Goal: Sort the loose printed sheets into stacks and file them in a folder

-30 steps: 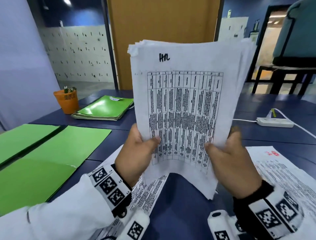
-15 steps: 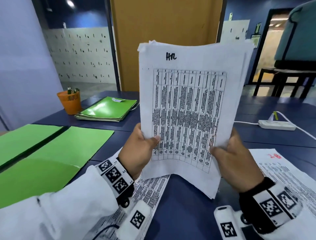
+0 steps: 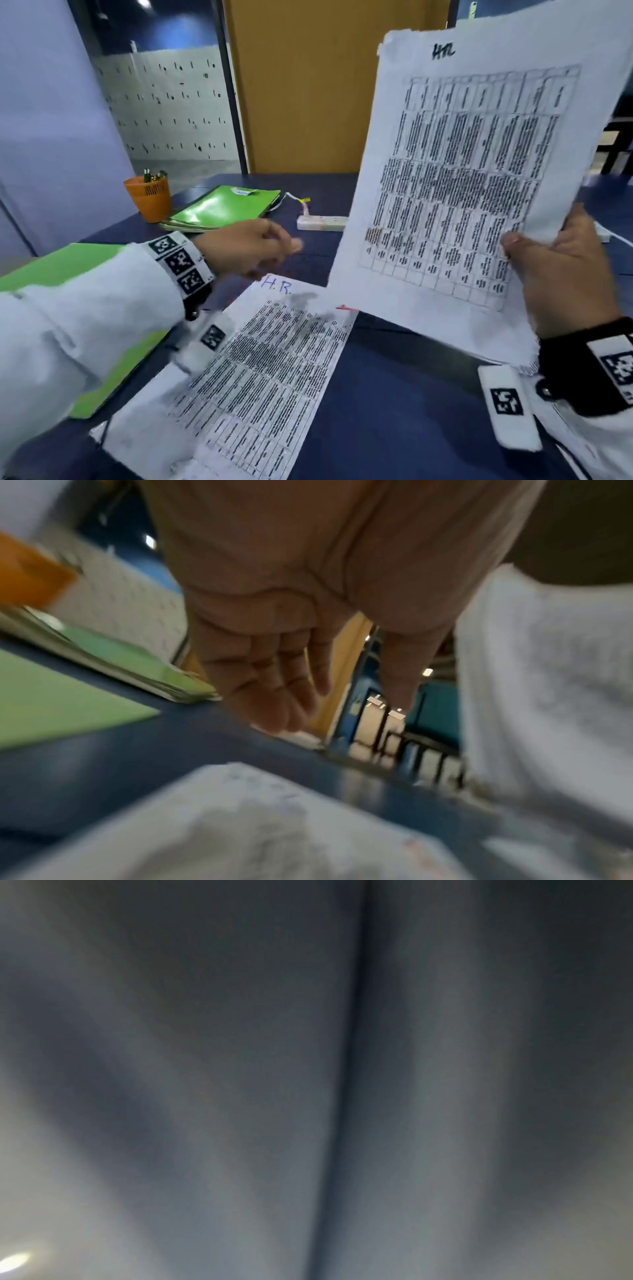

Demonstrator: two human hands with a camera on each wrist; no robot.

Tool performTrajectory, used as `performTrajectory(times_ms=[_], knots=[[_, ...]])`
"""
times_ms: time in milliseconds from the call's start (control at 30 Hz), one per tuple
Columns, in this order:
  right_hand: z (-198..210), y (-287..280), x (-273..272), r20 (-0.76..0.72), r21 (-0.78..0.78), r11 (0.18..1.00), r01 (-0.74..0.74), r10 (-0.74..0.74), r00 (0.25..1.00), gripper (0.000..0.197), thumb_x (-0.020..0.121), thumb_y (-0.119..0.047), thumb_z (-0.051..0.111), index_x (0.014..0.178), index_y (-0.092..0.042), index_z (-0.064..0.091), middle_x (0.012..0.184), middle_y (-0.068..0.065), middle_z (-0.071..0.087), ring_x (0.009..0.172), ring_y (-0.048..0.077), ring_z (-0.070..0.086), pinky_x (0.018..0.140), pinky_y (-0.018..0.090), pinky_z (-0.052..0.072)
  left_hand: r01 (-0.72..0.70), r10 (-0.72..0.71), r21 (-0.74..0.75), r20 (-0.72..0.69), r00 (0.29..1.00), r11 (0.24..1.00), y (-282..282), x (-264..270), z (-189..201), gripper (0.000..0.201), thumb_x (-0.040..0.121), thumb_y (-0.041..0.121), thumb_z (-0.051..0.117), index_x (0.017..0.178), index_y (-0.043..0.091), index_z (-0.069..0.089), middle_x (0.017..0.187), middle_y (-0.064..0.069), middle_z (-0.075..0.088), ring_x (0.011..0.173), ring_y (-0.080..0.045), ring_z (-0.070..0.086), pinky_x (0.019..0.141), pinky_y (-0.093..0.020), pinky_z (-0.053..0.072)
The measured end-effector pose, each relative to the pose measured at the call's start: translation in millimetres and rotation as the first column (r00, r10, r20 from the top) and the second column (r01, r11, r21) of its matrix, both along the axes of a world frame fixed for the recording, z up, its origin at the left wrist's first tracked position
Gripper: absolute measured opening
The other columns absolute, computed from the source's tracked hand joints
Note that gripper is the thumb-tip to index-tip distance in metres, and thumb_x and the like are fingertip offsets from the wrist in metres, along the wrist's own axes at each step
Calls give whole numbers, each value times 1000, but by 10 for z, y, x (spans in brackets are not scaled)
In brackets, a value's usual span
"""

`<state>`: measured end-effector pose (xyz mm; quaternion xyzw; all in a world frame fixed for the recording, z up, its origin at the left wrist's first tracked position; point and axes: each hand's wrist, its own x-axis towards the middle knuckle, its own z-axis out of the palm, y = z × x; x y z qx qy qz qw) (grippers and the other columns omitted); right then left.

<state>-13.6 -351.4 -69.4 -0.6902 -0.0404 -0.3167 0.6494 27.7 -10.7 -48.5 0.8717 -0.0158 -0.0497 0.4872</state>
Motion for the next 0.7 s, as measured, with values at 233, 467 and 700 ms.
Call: performTrajectory(times_ms=[233, 467, 700], knots=[[57, -95, 11, 30, 71, 997, 20, -22, 999, 43, 92, 6, 58, 109, -33, 51, 86, -35, 69, 86, -11, 67, 68, 4, 50, 162, 100, 751, -289, 952, 640, 574, -83, -525, 66, 73, 51, 87, 116, 11, 57, 100, -5, 70, 70, -17, 64, 54, -25, 52], [-21, 60, -47, -24, 141, 974, -180, 185, 982, 42, 95, 9, 51, 130, -14, 51, 106, -6, 71, 92, 0, 69, 70, 9, 54, 150, 97, 816, -243, 965, 558, 489, -30, -558, 50, 73, 45, 86, 105, 11, 68, 94, -2, 71, 83, -18, 65, 73, -28, 51], [-117, 185, -29, -116, 198, 928, -316, 343, 932, 44, 95, 12, 48, 127, -17, 53, 105, -5, 75, 92, 6, 72, 69, 12, 55, -78, 88, 315, -19, 996, 946, 428, -87, -434, 26, 83, 38, 81, 83, 16, 69, 80, -8, 72, 79, -29, 67, 73, -34, 51]])
